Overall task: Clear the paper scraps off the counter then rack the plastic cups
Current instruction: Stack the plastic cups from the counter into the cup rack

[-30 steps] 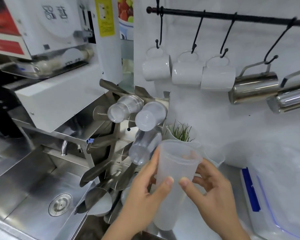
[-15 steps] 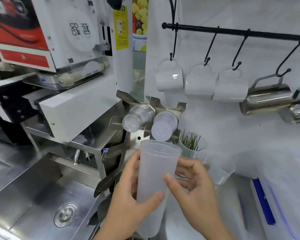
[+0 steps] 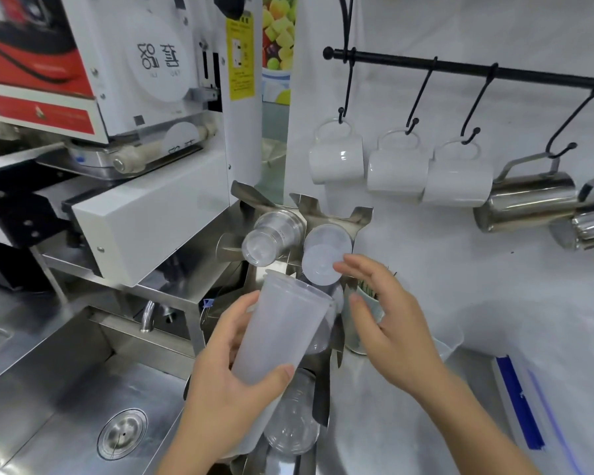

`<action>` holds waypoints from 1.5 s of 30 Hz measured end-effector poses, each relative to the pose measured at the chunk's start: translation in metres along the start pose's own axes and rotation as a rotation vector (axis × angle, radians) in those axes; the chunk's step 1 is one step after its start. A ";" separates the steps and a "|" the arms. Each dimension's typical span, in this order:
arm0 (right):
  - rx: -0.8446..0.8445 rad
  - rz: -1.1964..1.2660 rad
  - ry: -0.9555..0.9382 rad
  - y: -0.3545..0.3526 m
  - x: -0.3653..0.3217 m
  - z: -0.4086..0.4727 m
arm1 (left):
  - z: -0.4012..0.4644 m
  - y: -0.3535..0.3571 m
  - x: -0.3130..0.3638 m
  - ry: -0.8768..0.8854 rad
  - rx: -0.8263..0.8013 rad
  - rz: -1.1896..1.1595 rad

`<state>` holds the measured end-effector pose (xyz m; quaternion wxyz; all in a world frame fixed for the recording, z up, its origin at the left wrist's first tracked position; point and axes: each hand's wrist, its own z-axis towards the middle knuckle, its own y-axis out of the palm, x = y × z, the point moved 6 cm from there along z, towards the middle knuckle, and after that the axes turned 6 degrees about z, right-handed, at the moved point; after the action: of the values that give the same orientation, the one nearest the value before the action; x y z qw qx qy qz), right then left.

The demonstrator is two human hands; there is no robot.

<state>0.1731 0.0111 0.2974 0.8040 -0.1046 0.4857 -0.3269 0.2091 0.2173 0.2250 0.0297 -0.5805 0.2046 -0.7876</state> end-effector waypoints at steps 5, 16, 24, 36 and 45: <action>-0.106 -0.065 0.045 0.008 0.009 0.017 | 0.002 0.002 0.005 0.017 -0.008 0.038; -0.070 0.041 0.080 0.000 0.009 0.037 | 0.022 0.002 0.012 -0.017 -0.037 0.024; -0.049 0.092 0.104 -0.004 0.014 0.043 | 0.038 0.009 0.022 -0.052 -0.042 -0.004; -0.049 0.114 0.098 -0.007 0.015 0.041 | 0.059 0.014 0.036 -0.080 -0.044 -0.078; -0.065 -0.009 -0.006 0.006 -0.003 -0.001 | 0.071 0.017 0.039 -0.101 -0.026 -0.136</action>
<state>0.1741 0.0182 0.2962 0.8000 -0.1340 0.4933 -0.3142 0.2591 0.1705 0.2718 -0.0213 -0.6323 0.1730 -0.7549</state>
